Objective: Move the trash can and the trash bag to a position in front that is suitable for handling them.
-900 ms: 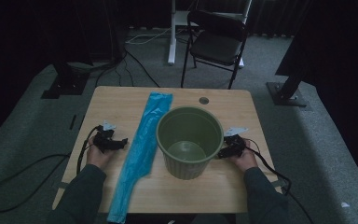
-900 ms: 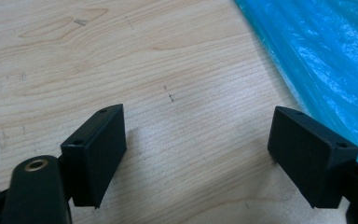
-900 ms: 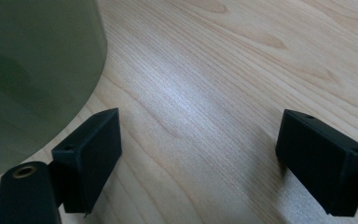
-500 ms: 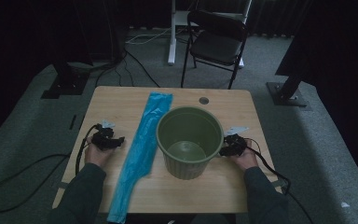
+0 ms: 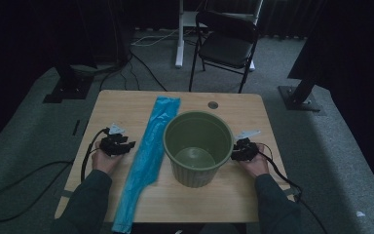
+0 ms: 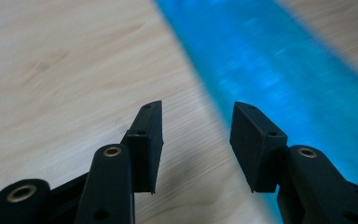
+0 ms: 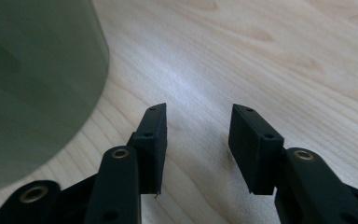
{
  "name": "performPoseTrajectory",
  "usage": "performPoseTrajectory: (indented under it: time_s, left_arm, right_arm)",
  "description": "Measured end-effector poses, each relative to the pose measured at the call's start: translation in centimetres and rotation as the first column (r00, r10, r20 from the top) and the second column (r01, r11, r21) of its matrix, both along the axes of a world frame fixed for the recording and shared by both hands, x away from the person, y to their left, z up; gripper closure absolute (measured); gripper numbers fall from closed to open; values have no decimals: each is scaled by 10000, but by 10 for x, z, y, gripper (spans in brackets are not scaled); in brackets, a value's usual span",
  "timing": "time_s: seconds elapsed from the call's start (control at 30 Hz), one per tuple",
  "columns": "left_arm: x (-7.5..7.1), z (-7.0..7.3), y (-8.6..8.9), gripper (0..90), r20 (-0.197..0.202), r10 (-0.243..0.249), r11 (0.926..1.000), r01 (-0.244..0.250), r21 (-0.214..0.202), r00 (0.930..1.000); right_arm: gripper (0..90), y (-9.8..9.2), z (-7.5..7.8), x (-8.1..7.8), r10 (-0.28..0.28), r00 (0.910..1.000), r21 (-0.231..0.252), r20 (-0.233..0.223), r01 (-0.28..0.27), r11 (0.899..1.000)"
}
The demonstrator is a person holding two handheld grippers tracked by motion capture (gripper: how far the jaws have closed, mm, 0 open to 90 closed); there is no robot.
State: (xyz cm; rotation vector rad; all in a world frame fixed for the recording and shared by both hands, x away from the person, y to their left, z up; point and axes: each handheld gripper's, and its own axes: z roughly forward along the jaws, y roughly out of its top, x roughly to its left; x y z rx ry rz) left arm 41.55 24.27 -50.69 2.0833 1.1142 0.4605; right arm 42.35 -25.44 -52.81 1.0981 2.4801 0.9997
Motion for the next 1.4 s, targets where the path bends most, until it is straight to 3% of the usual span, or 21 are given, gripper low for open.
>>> performPoseTrajectory:
  time_s: [0.17, 0.37, 0.7, 1.2, 1.4]
  left_arm:
    - [-5, 9, -13, 540, 19, -632, 9971, 633, -416, 9980]
    - [-12, 20, -31, 539, 144, -1321, 9881, 1329, -780, 9911]
    - [-22, 25, -65, 549, 253, -2408, 9687, 2419, -564, 9702]
    - [-31, 26, -90, 549, 312, -3217, 9442, 3231, -636, 9463]
    - [-31, 26, -89, 556, 305, -3261, 9420, 3275, -734, 9448]
  right_arm:
    - [542, -1, 8, -1, 129, 9999, 654, -95, -122, 9978]
    - [546, 0, 14, -3, 213, 9997, 1027, 101, -222, 9945]
    - [599, 6, 21, -7, 548, 9977, 1564, 398, -604, 9858]
    - [642, 16, 25, -15, 1429, 9885, 1702, 489, -1493, 9740]
    - [662, 17, 26, -17, 1675, 9848, 1756, 460, -1730, 9691]
